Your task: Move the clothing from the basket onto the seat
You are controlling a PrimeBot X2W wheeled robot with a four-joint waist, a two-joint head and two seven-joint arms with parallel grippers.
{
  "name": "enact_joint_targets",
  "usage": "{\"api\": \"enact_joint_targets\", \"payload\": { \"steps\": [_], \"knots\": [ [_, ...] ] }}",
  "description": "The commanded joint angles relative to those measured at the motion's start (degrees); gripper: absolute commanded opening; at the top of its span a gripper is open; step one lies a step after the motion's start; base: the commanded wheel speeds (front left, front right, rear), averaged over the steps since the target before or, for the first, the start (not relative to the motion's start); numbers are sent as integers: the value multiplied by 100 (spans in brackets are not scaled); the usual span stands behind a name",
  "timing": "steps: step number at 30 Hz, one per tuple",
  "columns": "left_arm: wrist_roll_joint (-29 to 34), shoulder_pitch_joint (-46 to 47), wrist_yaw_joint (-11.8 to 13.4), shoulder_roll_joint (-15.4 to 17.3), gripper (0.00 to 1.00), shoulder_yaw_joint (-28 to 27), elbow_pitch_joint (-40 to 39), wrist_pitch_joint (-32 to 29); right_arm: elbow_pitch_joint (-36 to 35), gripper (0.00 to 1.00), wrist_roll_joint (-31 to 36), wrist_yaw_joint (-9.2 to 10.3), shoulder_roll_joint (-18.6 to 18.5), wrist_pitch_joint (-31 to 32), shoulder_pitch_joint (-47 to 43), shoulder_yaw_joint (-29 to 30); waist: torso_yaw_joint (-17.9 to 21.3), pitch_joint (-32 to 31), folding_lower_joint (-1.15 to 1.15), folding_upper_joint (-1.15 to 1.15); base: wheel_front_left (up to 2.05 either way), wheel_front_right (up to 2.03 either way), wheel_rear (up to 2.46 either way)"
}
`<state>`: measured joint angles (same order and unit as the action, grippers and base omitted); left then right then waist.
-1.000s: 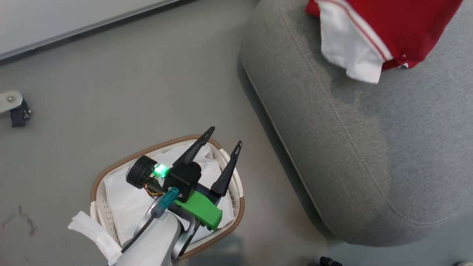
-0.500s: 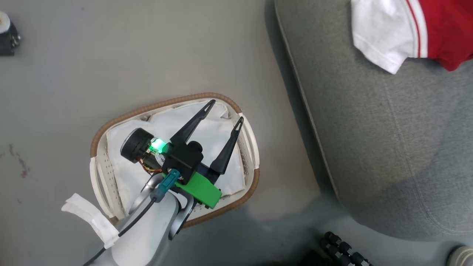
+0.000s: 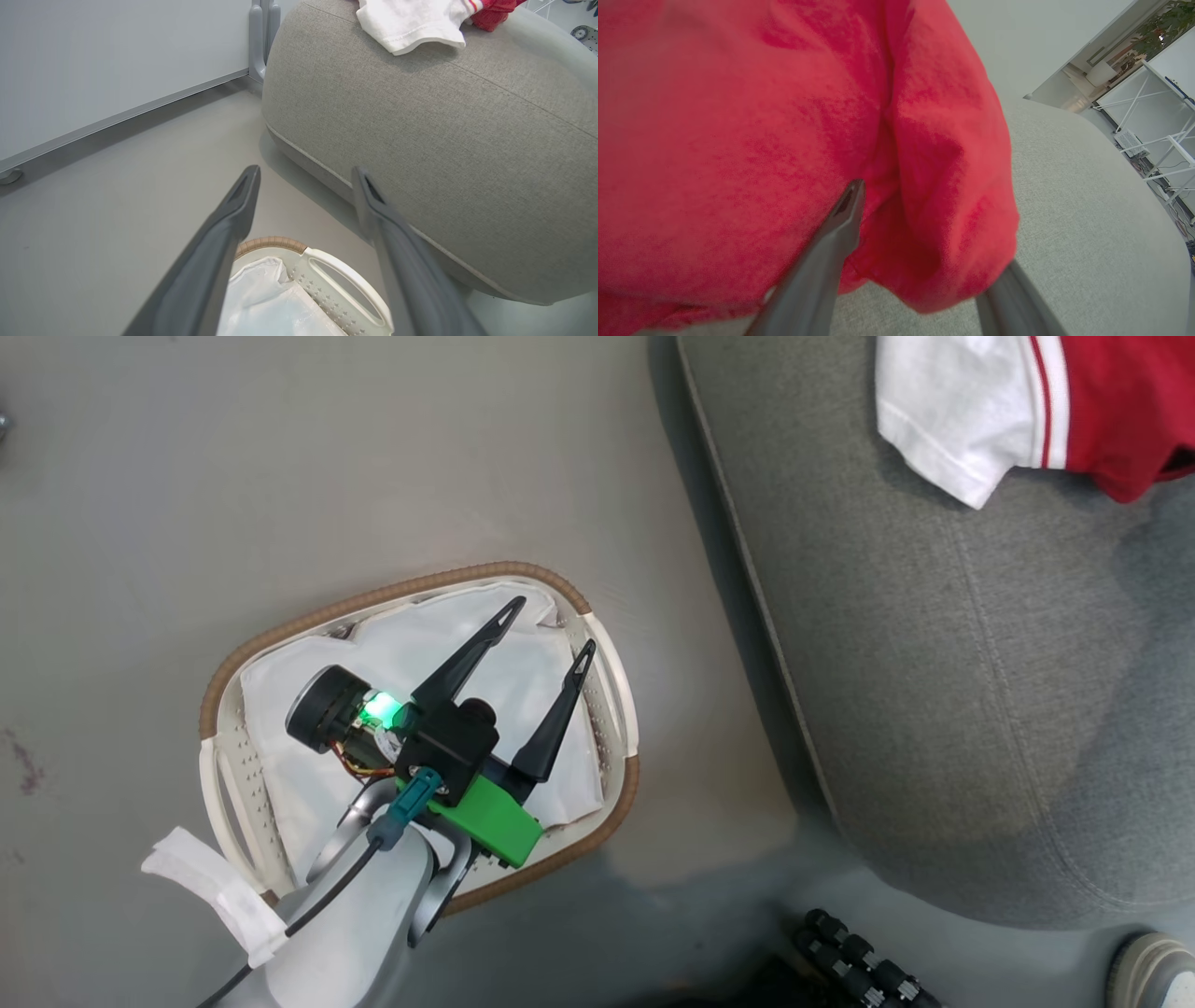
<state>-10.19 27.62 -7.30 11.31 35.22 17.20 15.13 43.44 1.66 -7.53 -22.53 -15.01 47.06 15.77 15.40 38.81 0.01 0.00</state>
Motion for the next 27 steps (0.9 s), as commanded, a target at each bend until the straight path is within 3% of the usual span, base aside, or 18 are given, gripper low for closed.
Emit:
{"api": "enact_joint_targets", "payload": {
  "steps": [1,7,15,27],
  "knots": [
    [-25,-59,21,28,100,2,18,2,-86,100,35,8,69,-21,-183,23,144,-145,-1,0,0,0,0],
    [-111,-131,19,-24,100,29,41,2,-494,100,-54,8,288,-18,-802,63,345,-480,-1,0,0,0,0],
    [-257,-272,13,-162,100,-98,34,2,-858,100,60,8,121,-18,-1242,162,394,-981,-1,0,0,0,0],
    [-398,-575,24,-488,100,-693,-106,3,-1519,100,181,8,173,-18,-905,-410,-228,-1895,-1,0,0,0,0]
  ]
}}
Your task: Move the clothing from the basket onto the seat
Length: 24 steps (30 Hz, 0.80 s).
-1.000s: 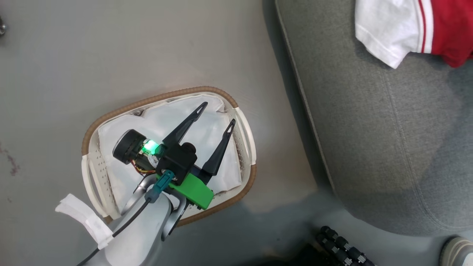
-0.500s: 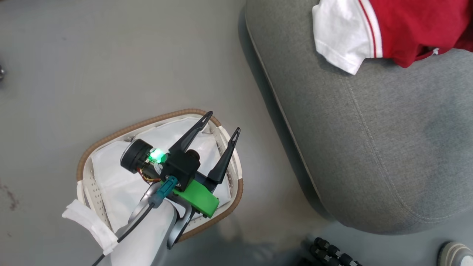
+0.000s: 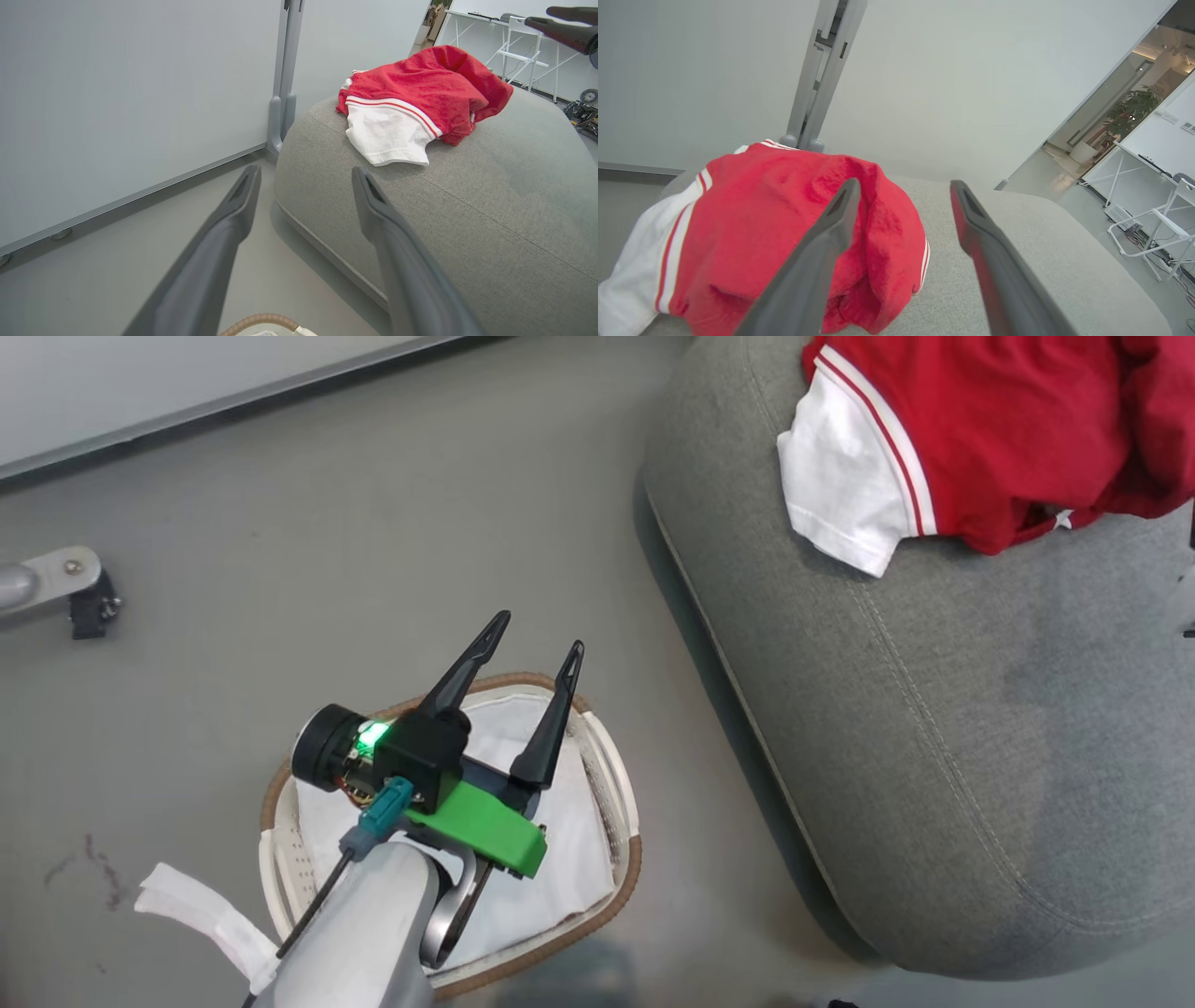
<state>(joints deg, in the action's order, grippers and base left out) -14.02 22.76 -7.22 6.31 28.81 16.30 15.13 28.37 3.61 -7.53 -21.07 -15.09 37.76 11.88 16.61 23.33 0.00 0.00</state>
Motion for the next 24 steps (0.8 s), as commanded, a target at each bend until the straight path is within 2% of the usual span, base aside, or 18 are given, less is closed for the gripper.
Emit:
{"api": "enact_joint_targets", "payload": {
  "steps": [1,9,13,24],
  "knots": [
    [-29,-133,21,-4,100,-125,-21,2,-36,100,-31,8,71,-10,41,-108,-407,-402,0,0,0,0,0],
    [-90,-605,54,-123,100,-949,-97,2,-79,100,-301,8,543,-10,-44,-694,-914,-883,0,0,0,0,0],
    [-18,-955,98,-206,100,-1616,-253,2,-198,100,-358,8,904,-10,-384,-907,-1166,-1104,0,0,0,0,0],
    [-95,-1738,102,-325,100,-2732,-375,2,-803,100,-573,8,1707,-11,-1532,-969,-1423,-1446,0,0,0,0,0]
  ]
}}
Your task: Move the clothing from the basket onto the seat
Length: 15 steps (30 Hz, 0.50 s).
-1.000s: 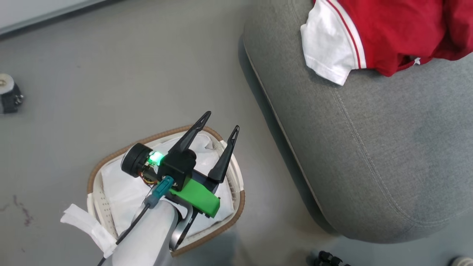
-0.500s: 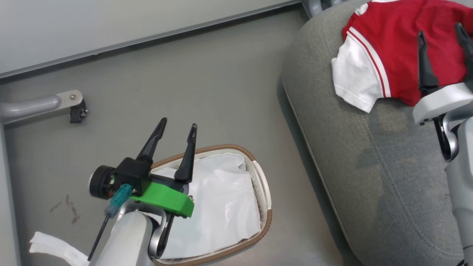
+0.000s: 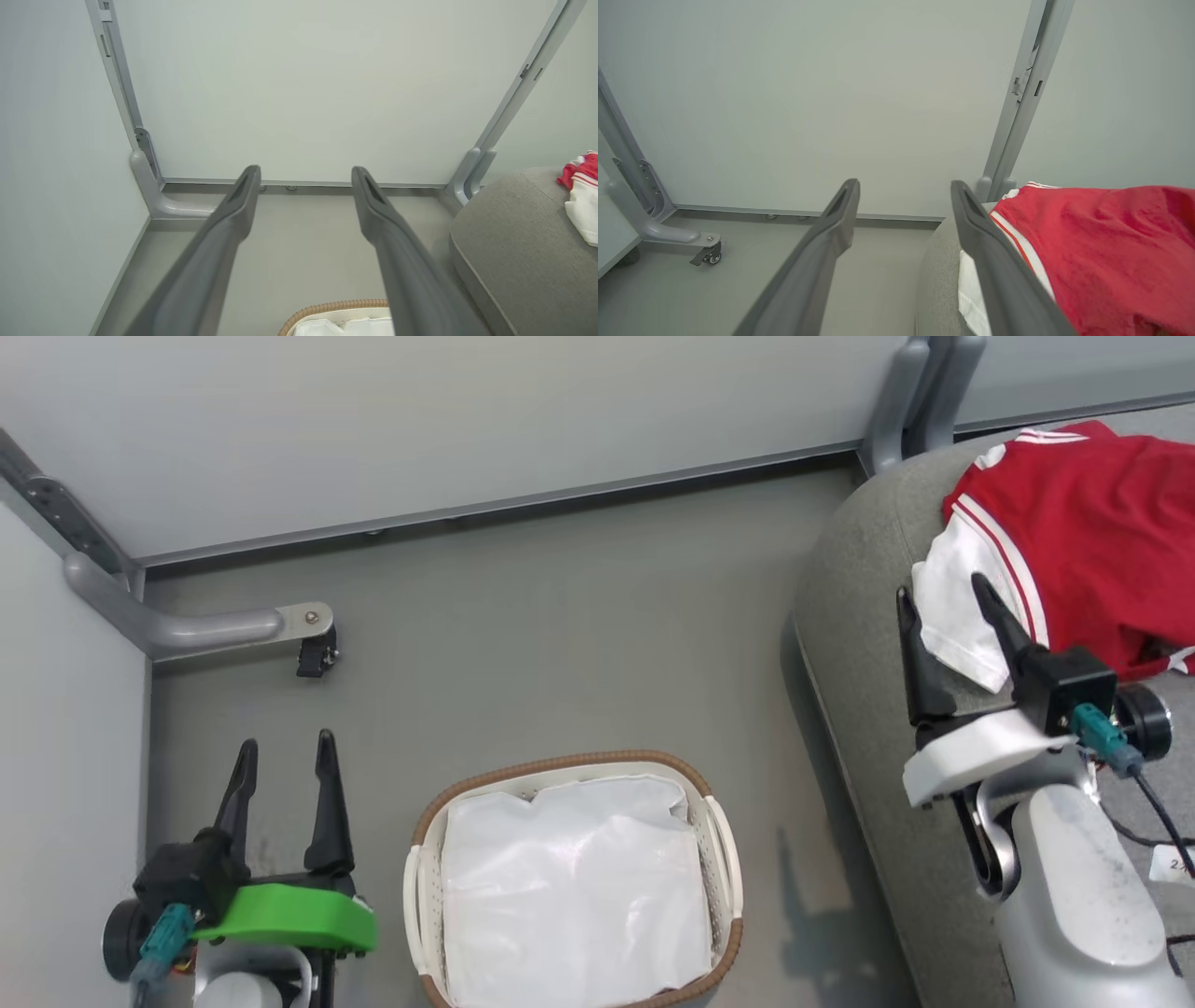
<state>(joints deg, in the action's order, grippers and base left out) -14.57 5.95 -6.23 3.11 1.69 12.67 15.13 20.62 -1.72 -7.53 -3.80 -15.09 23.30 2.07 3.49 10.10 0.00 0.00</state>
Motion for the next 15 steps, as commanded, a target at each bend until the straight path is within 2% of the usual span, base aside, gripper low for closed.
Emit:
{"api": "enact_joint_targets", "payload": {
  "steps": [1,5,15],
  "knots": [
    [-74,-133,-4,-10,100,-94,-7,2,-95,100,-75,8,16,-11,-201,3,-125,-156,0,0,0,0,0],
    [-150,-386,-28,-20,100,-226,53,2,-258,100,-245,8,79,-11,-602,-167,-160,-292,0,0,0,0,0],
    [-240,-731,36,-20,100,-86,150,2,-498,100,-698,8,79,-11,-1359,-498,-189,-508,0,0,0,0,0]
  ]
}}
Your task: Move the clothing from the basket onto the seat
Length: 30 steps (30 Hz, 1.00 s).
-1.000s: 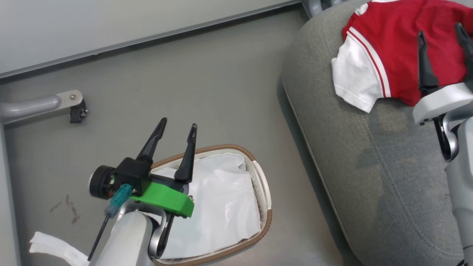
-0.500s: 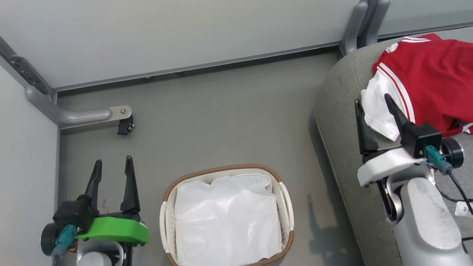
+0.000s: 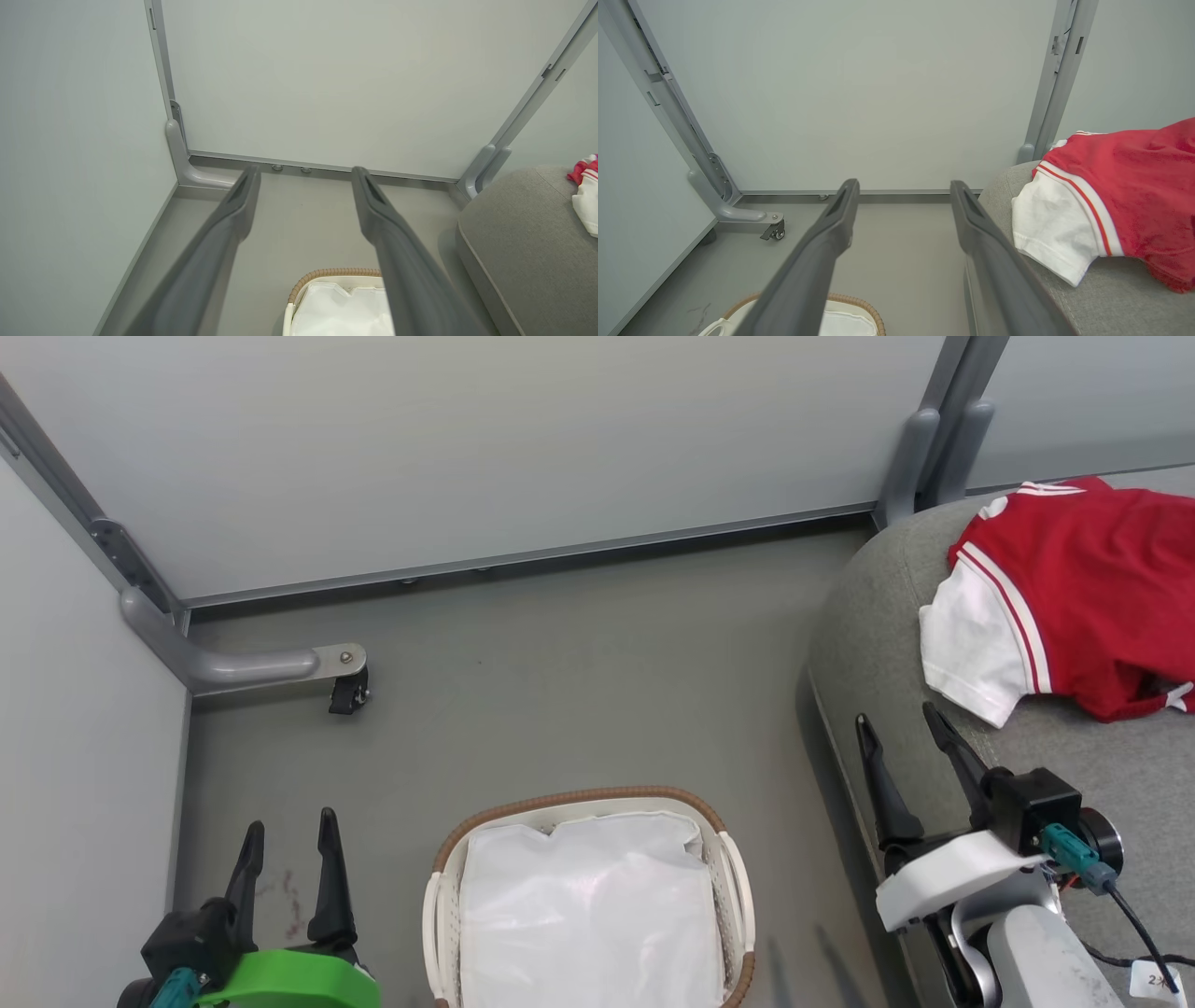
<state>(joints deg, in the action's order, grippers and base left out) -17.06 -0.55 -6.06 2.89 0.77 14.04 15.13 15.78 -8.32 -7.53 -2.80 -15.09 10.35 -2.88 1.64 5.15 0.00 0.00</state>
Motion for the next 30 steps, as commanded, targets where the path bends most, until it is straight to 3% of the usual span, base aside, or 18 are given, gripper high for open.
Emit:
{"api": "enact_joint_targets", "payload": {
  "steps": [1,24,25,30],
  "knots": [
    [-2,-89,29,3,100,17,19,2,-10,100,-60,8,-21,-11,-117,-9,-2,-19,0,0,0,0,0],
    [-46,13,84,4,100,102,192,2,-112,100,-145,8,-19,-11,-228,-28,41,-52,0,0,0,0,0],
    [-59,31,70,3,0,107,153,2,-139,0,-141,8,-18,-11,-226,-42,39,-47,0,0,0,0,0],
    [-97,-27,57,-26,0,119,376,-16,94,0,-170,0,39,11,-257,-39,39,-51,0,0,0,0,0]
  ]
}}
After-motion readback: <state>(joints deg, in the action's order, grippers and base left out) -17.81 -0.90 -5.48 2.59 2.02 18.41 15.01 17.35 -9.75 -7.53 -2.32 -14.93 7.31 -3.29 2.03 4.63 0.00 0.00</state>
